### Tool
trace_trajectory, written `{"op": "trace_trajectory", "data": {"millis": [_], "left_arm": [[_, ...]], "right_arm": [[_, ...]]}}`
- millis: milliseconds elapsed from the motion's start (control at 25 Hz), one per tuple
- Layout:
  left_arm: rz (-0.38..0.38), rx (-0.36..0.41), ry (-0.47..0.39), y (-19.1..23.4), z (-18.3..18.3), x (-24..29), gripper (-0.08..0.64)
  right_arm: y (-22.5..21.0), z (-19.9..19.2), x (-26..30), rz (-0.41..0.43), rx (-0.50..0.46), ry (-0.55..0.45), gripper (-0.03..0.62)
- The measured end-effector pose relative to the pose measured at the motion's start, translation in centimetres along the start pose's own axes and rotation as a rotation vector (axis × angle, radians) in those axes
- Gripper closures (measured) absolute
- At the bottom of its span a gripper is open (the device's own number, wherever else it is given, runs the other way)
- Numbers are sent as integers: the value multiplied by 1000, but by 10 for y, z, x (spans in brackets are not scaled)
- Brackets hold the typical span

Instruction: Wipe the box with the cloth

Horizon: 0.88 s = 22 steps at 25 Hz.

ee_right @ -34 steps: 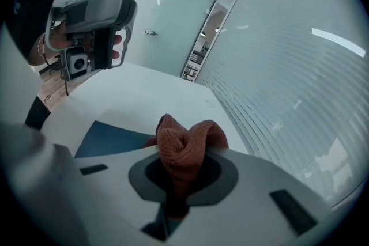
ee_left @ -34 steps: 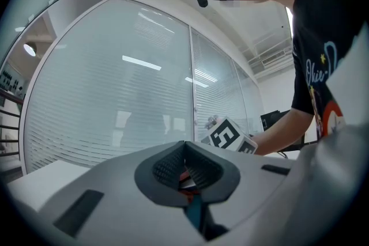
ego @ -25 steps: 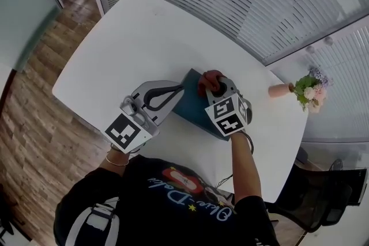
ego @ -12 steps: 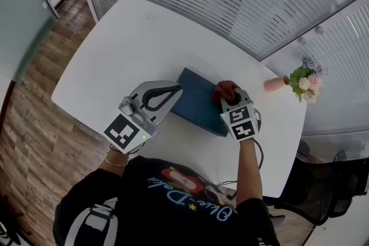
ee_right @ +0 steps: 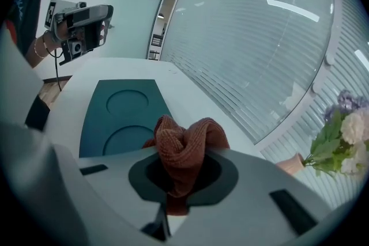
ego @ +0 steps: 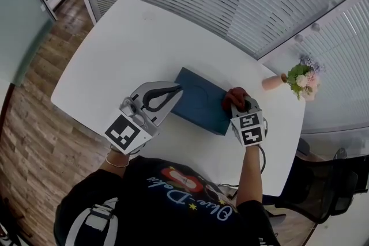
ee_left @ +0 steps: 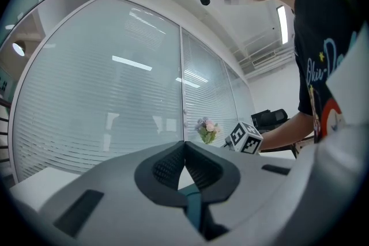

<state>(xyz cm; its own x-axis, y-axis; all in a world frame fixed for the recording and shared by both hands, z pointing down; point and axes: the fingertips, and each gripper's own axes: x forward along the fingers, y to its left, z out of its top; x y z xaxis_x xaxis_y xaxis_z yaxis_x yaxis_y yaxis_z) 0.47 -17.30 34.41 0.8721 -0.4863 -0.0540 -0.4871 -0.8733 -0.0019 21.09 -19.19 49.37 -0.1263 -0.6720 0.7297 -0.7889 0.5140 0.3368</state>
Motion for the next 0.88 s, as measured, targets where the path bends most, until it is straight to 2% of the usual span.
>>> {"op": "trace_trajectory", "data": {"millis": [200,280,480,560,680,880], "left_arm": [[17,-10,2,3,-2,-4,557],[22,-13,6,5,-4,-5,557],[20,-7,-1,6,-3,-2,557],[16,-3,0,5,-3,-2,557],[24,-6,6,8,-3,-4,557],[52,-12,17,16,-6,-9,557]], "right_arm": [[-15,-9,-3,-40,42,34,566],[-24,4,-8,-76,36,10,566],[-17,100,-20,-92,-45,-246,567],[-1,135,-19,-61,-95,-323,567],[34,172,-2,11,-187,-370,566],[96,189,46,133,-353,-312,566]]}}
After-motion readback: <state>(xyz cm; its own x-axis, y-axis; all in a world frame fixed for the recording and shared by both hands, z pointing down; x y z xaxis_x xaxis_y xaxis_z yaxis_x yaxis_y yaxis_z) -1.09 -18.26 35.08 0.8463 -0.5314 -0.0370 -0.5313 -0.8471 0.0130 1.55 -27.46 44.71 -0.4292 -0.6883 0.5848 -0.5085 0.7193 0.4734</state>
